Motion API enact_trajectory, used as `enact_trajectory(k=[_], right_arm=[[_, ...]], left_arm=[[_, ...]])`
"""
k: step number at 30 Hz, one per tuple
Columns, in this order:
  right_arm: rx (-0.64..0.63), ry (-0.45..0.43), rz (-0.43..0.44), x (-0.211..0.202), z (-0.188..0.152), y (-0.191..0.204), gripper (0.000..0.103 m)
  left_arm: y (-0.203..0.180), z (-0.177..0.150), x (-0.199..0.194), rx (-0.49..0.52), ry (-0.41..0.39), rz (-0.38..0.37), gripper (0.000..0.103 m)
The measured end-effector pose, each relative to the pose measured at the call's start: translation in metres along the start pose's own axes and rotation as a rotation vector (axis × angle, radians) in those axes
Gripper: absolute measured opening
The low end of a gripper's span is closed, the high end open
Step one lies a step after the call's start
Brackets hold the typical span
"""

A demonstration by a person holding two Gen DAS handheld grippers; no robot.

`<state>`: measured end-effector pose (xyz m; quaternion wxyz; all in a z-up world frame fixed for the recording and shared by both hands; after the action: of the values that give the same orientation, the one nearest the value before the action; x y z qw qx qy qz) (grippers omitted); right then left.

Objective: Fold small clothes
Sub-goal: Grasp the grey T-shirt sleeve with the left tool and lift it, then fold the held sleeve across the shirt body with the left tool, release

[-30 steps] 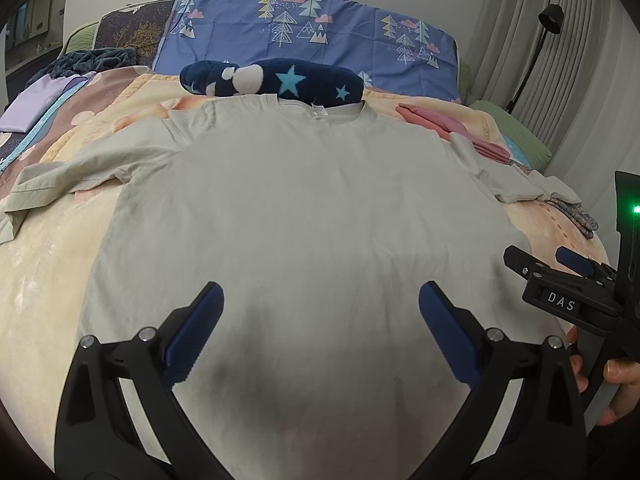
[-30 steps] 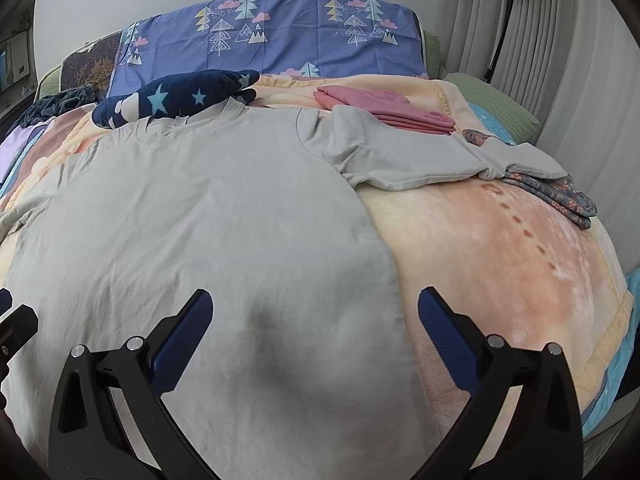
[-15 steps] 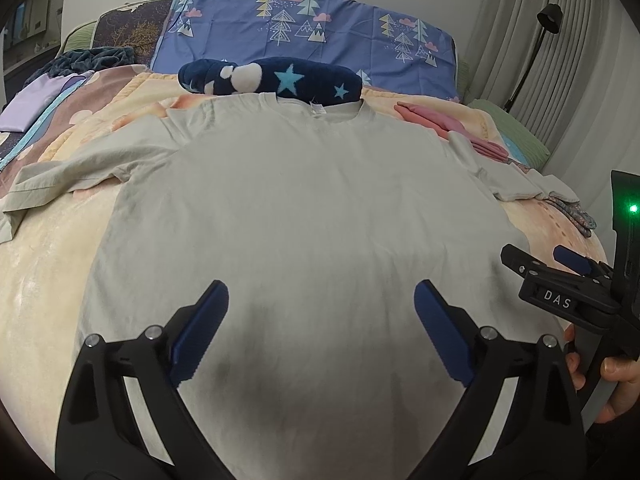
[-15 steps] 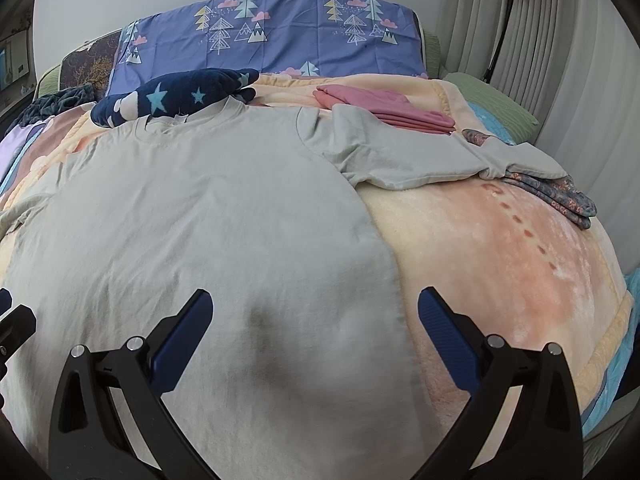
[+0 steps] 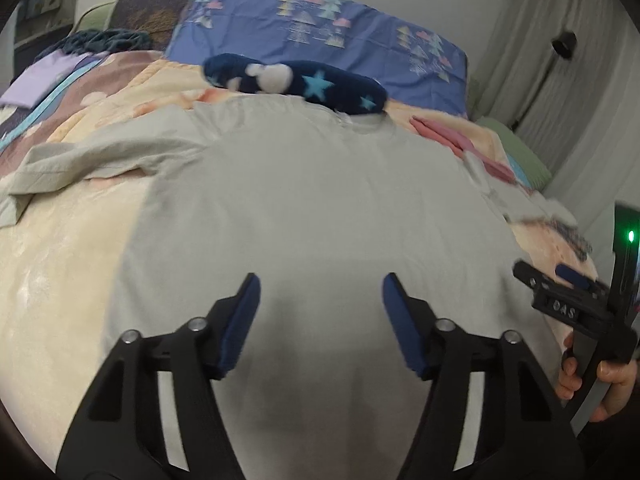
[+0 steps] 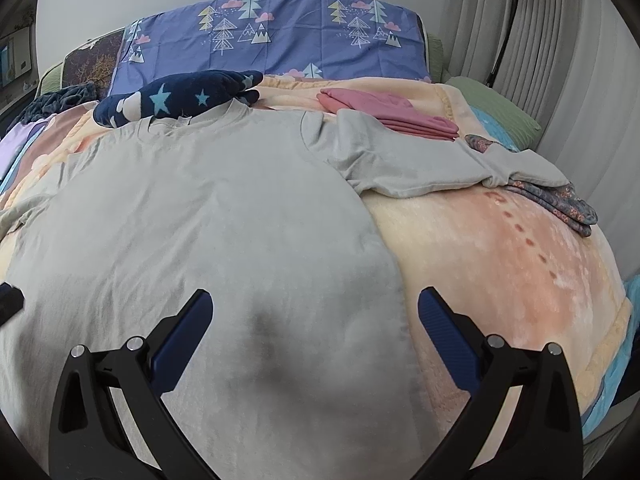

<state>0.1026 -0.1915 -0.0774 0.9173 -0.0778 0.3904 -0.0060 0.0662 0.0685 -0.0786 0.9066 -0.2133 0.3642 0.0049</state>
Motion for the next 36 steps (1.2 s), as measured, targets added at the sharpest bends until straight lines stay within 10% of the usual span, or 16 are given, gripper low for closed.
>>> enact_trajectory(k=[10, 20, 21, 23, 24, 29, 36], right_arm=[[-0.047, -0.028, 0.034, 0.002, 0.007, 0.011, 0.102], [-0.071, 0.01, 0.009, 0.016, 0.01, 0.018, 0.102], [-0.069, 0.013, 0.009, 0.017, 0.01, 0.018, 0.102], [-0.064, 0.019, 0.011, 0.02, 0.011, 0.018, 0.102], [-0.064, 0.021, 0.012, 0.021, 0.011, 0.018, 0.102], [-0.061, 0.021, 0.008, 0.027, 0.013, 0.013, 0.102], [-0.021, 0.016, 0.028, 0.033, 0.014, 0.006, 0.102]], left_arm=[[0.251, 0.045, -0.051, -0.529, -0.151, 0.32, 0.052], [0.397, 0.089, -0.043, -0.889, -0.219, 0.288, 0.064], [0.399, 0.096, -0.043, -0.876, -0.23, 0.313, 0.061], [0.406, 0.108, -0.041, -0.843, -0.247, 0.359, 0.01], [0.405, 0.111, -0.039, -0.839, -0.242, 0.361, 0.004], [0.362, 0.157, -0.055, -0.751, -0.311, 0.29, 0.004], [0.135, 0.261, -0.07, -0.251, -0.363, 0.076, 0.004]])
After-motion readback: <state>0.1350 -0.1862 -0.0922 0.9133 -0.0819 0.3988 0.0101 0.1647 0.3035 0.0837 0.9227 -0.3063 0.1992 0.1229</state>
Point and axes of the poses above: each gripper's, at about its wrist camera, not at the fingertips, and x roughly the way its jaws point, y to its left, z to its top, the point moved 8 cm from there along x, roughly the way its jaws point, and after that the axes turned 7 degrees about -x, right-handed, at the moved point
